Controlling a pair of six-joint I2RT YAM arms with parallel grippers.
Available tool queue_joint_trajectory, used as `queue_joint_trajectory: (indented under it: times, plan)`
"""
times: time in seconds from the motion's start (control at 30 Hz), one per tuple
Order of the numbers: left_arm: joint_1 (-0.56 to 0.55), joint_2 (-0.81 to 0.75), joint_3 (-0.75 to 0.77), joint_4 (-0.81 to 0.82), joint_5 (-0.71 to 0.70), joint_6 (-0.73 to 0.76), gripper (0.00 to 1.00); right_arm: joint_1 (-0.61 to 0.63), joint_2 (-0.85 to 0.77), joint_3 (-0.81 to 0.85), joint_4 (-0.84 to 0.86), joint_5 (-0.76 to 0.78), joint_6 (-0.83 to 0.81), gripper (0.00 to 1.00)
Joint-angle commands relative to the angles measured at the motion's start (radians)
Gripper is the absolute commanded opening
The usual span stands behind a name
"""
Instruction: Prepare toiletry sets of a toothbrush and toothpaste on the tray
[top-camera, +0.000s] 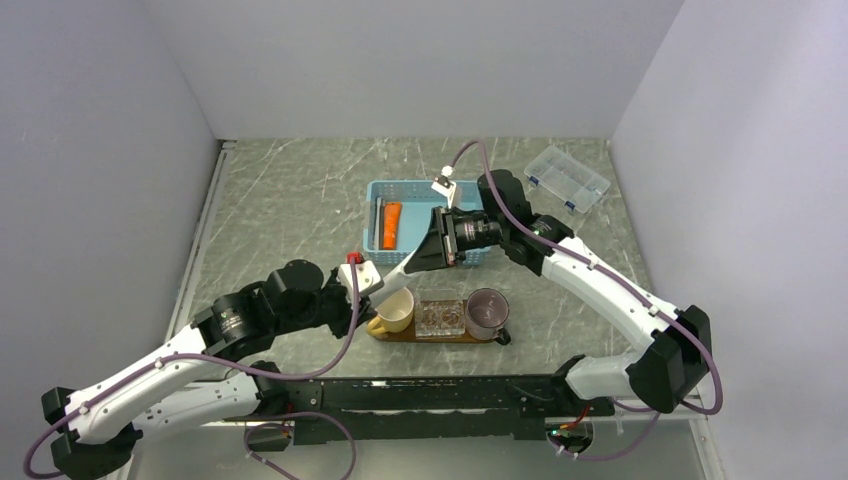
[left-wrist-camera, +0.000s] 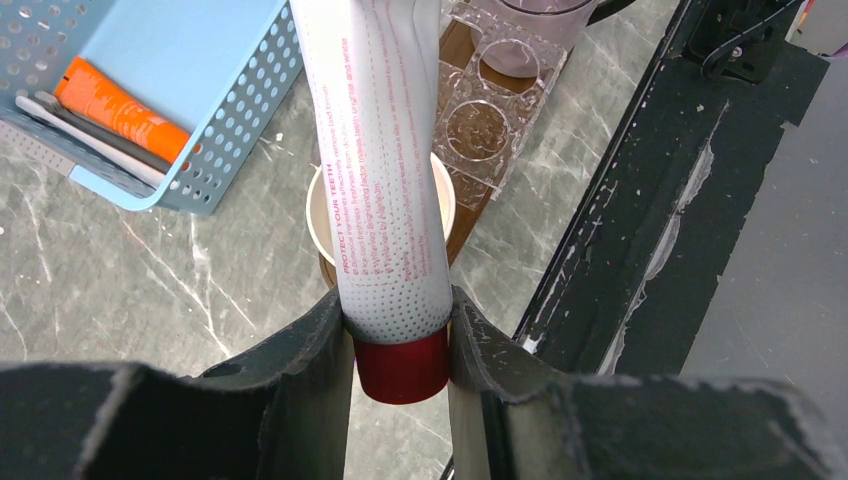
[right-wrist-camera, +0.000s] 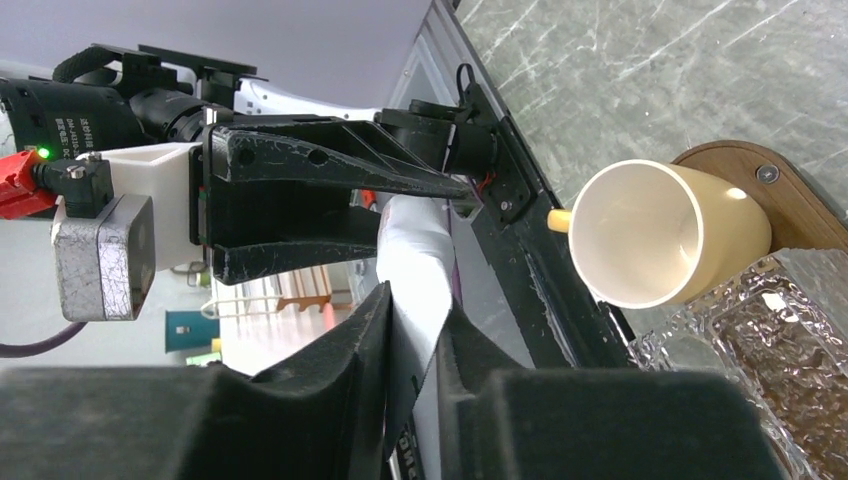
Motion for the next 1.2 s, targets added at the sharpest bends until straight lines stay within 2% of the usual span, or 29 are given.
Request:
queue_joint_trajectory:
  times: [0.0,0.13,0.23,0.43,0.5,0.73,0.77,0.87,1.17]
  plan:
    - [-0.003,-0.018,0.002,0.051,0.002,0.003,0.00,-0.012,-0.035,0.005,0.004,-0.030,-0.006,0.17]
    - [-0.004,-0.015,0.000,0.054,0.001,0.000,0.00,-0.012,-0.031,0.007,0.005,-0.035,-0.006,0.02]
    - [-0.005,-0.009,0.002,0.052,-0.003,-0.006,0.02,-0.012,-0.032,0.010,-0.004,-0.034,-0.013,0.00]
    - [-0.004,-0.009,-0.004,0.061,-0.007,-0.012,0.48,-0.011,-0.047,0.038,-0.063,-0.009,-0.047,0.00]
    - [-0.004,-0.012,-0.008,0.064,-0.006,-0.014,0.56,-0.011,-0.053,0.062,-0.106,0.013,-0.076,0.00]
    - [-0.004,-0.028,-0.017,0.075,-0.016,-0.015,0.66,-0.011,-0.077,0.152,-0.269,0.120,-0.169,0.00]
    - [-0.004,-0.032,-0.017,0.076,-0.020,-0.016,0.70,-0.011,-0.078,0.167,-0.293,0.134,-0.182,0.00]
    - [-0.004,-0.038,-0.021,0.080,-0.036,-0.019,0.75,-0.012,-0.079,0.214,-0.385,0.197,-0.227,0.00]
    - [-0.002,-0.019,-0.004,0.063,-0.125,-0.065,0.91,-0.009,-0.081,0.348,-0.645,0.436,-0.352,0.00]
